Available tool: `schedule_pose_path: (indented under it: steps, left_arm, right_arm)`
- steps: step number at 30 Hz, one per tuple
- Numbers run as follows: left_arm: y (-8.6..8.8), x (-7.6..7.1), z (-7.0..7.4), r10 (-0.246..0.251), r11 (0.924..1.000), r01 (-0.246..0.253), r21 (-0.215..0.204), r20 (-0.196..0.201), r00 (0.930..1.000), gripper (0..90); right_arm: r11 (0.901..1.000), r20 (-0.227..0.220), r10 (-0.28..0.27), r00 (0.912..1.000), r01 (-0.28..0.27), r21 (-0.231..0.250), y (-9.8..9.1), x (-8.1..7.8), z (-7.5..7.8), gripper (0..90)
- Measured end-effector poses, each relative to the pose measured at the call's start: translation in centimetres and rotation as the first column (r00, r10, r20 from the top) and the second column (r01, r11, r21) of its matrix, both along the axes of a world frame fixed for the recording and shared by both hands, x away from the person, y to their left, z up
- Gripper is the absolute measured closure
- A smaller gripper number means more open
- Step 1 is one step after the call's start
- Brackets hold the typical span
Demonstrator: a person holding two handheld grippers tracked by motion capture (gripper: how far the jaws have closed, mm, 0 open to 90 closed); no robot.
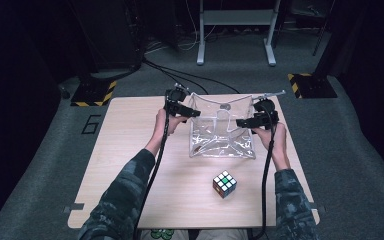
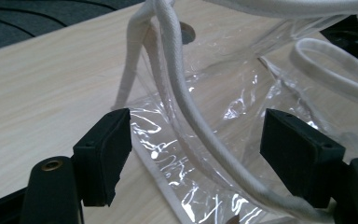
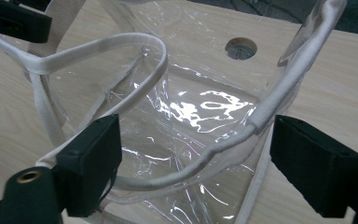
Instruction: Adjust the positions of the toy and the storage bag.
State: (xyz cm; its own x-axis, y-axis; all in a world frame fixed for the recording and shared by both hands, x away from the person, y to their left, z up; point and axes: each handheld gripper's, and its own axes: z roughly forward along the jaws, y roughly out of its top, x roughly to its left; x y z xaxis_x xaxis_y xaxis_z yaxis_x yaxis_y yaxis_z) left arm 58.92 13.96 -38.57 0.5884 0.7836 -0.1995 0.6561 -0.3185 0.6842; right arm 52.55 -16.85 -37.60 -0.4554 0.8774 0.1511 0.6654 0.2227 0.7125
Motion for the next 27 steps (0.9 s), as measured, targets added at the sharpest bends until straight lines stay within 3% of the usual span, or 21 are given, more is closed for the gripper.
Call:
schedule_pose_path:
  steps: [4, 7, 9, 10, 12, 13, 14, 15, 19, 27]
  left_arm:
    - [0.0, -0.1, -0.5, -0.009, 1.0000, 0.009, 0.001, -0.019, 0.9998, 44.9]
    - [-0.3, -0.2, -1.0, -0.022, 0.9994, 0.023, 0.026, -0.031, 0.9993, 51.9]
    - [-0.4, -0.4, -1.3, -0.015, 0.9991, 0.015, 0.039, -0.017, 0.9997, 60.9]
    - [-0.5, -0.5, -1.4, -0.004, 0.9986, 0.004, 0.053, -0.006, 1.0000, 60.9]
    - [-0.3, -0.6, -1.5, 0.002, 0.9979, -0.002, 0.064, -0.001, 1.0000, 68.5]
    - [-0.3, -0.6, -1.5, 0.003, 0.9971, -0.003, 0.076, 0.003, 1.0000, 74.8]
    - [-0.3, -0.7, -1.5, 0.006, 0.9966, -0.007, 0.082, 0.010, 0.9999, 74.8]
    - [-0.2, -0.7, -1.5, 0.003, 0.9937, -0.006, 0.112, 0.026, 0.9997, 80.2]
    - [0.1, -0.8, -1.5, 0.005, 0.9908, -0.010, 0.135, 0.040, 0.9992, 87.5]
    - [1.1, -0.9, -0.6, -0.014, 0.9858, 0.007, 0.168, 0.044, 0.9989, 89.4]
  right_arm:
    - [0.9998, -0.023, -0.017, 0.9996, 0.016, -0.006, 0.1, 0.3, -0.6, 30.2]
    - [0.9995, -0.028, -0.028, 0.9992, 0.027, -0.014, 0.3, 0.4, -0.8, 36.6]
    - [0.9989, -0.027, -0.034, 0.9991, 0.033, -0.032, 0.4, 0.5, -1.1, 48.4]
    - [0.9989, -0.027, -0.034, 0.9991, 0.033, -0.032, 0.4, 0.5, -1.1, 48.4]
    - [0.9962, -0.023, -0.053, 0.9983, 0.051, -0.070, 0.5, 0.4, -1.3, 63.0]
    - [0.9953, -0.021, -0.057, 0.9982, 0.055, -0.080, 0.3, 0.3, -1.4, 74.5]
    - [0.9953, -0.021, -0.057, 0.9982, 0.055, -0.080, 0.3, 0.3, -1.4, 74.5]
    - [0.9937, -0.015, -0.058, 0.9982, 0.057, -0.097, 0.2, 0.1, -1.5, 82.7]
    - [0.9932, -0.005, -0.068, 0.9977, 0.067, -0.095, -0.1, 0.0, -1.6, 87.1]
    - [0.9865, 0.009, -0.069, 0.9975, 0.070, -0.148, -0.1, 0.0, -0.4, 88.8]
